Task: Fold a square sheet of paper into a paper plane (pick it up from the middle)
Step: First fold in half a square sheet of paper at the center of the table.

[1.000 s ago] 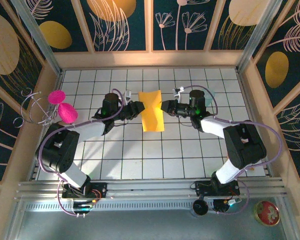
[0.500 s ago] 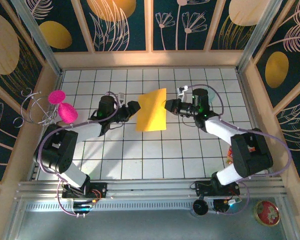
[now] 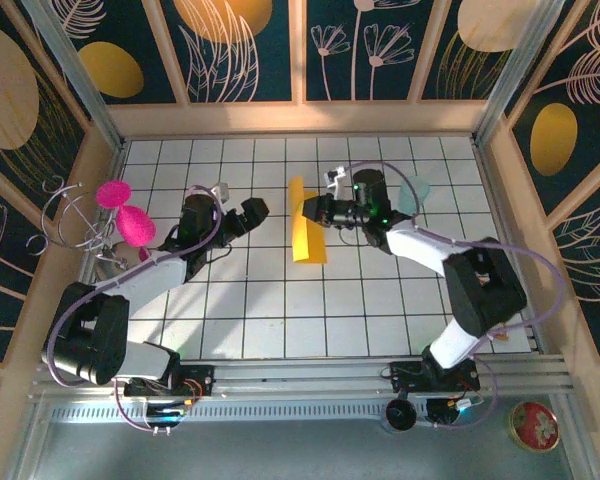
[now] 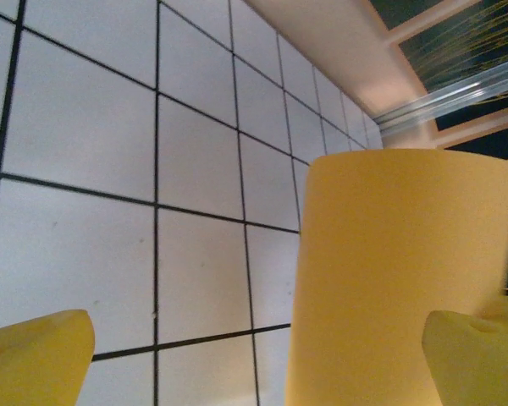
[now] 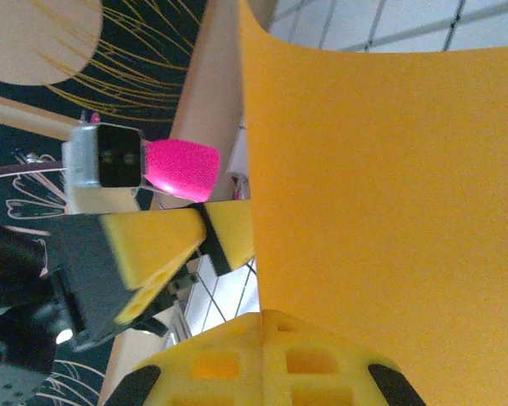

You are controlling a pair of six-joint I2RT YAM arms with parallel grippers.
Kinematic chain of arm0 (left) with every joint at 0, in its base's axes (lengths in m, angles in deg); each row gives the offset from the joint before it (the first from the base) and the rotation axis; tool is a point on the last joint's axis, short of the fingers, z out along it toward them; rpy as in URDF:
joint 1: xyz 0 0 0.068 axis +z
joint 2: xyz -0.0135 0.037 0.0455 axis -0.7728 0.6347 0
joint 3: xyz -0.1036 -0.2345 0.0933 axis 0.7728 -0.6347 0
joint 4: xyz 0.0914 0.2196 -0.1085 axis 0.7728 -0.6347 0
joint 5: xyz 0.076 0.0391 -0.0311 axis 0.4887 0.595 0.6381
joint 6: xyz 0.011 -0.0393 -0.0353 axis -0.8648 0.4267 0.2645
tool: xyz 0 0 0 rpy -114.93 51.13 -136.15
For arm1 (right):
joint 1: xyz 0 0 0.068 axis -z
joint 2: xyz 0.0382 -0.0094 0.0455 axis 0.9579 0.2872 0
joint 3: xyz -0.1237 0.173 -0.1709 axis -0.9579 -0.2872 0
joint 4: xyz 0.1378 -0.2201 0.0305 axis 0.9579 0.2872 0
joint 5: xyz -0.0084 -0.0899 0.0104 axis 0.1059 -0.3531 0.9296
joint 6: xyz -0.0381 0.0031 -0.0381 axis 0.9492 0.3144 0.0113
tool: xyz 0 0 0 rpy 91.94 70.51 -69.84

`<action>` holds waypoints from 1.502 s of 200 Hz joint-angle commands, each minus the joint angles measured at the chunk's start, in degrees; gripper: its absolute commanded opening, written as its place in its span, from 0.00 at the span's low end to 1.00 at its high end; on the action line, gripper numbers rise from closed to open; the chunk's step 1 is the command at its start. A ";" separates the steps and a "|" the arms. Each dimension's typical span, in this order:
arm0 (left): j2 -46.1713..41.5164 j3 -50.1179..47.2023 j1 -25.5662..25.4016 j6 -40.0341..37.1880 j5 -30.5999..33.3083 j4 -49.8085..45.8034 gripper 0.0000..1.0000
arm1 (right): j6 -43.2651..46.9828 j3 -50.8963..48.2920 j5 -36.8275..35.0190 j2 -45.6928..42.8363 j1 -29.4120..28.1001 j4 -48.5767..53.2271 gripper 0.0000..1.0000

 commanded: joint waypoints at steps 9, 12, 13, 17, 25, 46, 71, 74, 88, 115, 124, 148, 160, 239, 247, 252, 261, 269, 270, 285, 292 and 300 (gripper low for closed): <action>0.48 -2.39 0.23 -1.11 -2.51 1.30 0.98 | -11.72 -4.67 2.34 7.10 0.25 -20.12 0.00; 0.83 -2.45 0.21 -1.09 -2.77 1.19 0.98 | -11.99 -4.81 2.34 7.51 0.27 -20.51 0.00; 0.96 -2.47 0.22 -1.05 -2.82 1.14 0.97 | -11.99 -4.83 2.34 7.77 0.32 -20.61 0.00; 1.46 -2.49 0.23 -1.10 -3.10 0.89 0.96 | -12.05 -4.97 2.31 8.59 0.36 -20.79 0.00; 2.84 -2.34 0.23 -1.26 -3.82 0.38 0.93 | -11.85 -5.32 1.81 9.84 0.57 -20.54 0.00; 6.69 -1.68 0.04 -1.24 -5.96 -0.34 0.86 | -11.74 -6.34 1.51 12.85 1.53 -20.51 0.00; 10.38 0.07 -1.07 -1.03 -6.84 -1.05 0.78 | -10.13 -7.02 0.91 14.43 2.64 -19.05 0.00; 10.77 0.45 -1.28 -1.10 -6.66 -1.44 0.78 | -9.67 -6.89 0.71 14.51 2.79 -18.29 0.00; 12.53 2.23 -2.40 -1.24 -5.67 -3.20 0.74 | -7.00 -6.17 -0.08 15.05 3.28 -14.72 0.00; 15.15 5.50 -5.15 -0.70 -2.51 -6.00 0.71 | -1.74 -3.22 -0.53 16.43 3.52 -7.71 0.00; 15.78 6.22 -6.09 -0.21 -1.55 -6.16 0.70 | -0.05 -2.06 -0.89 16.96 3.61 -5.19 0.00; 18.07 8.05 -7.57 1.28 -0.42 -6.12 0.68 | 3.03 0.51 -0.94 18.52 3.99 -0.91 0.00; 19.91 9.17 -8.02 1.95 0.21 -6.78 0.66 | 3.76 1.60 0.06 19.31 4.23 -0.31 0.00; 26.70 14.45 -9.87 5.47 4.68 -11.62 0.49 | 7.75 10.14 7.10 25.03 5.08 5.72 0.00; 27.30 15.27 -10.04 5.55 4.82 -11.96 0.46 | 7.82 10.42 7.58 25.41 5.23 5.97 0.00; 27.84 15.76 -10.10 5.58 5.10 -12.35 0.44 | 7.94 10.65 7.85 25.69 5.36 6.22 0.00; 28.55 16.88 -10.35 5.44 5.88 -13.67 0.39 | 8.27 11.09 7.97 25.90 5.68 7.27 0.00; 29.34 17.28 -10.55 5.17 6.62 -15.00 0.36 | 8.72 11.22 7.59 25.50 6.09 8.46 0.01; 29.41 17.33 -10.57 5.15 6.76 -15.13 0.35 | 8.82 11.23 7.52 25.38 6.13 8.55 0.01; 30.73 17.29 -10.72 4.16 8.05 -17.61 0.30 | 9.18 10.24 6.21 23.24 7.44 9.09 0.11; 31.23 17.28 -10.69 3.56 8.49 -18.33 0.28 | 9.11 9.58 5.40 21.85 8.17 9.24 0.17; 31.80 17.30 -10.74 2.85 9.02 -19.36 0.26 | 9.24 8.73 4.09 20.15 9.07 9.50 0.21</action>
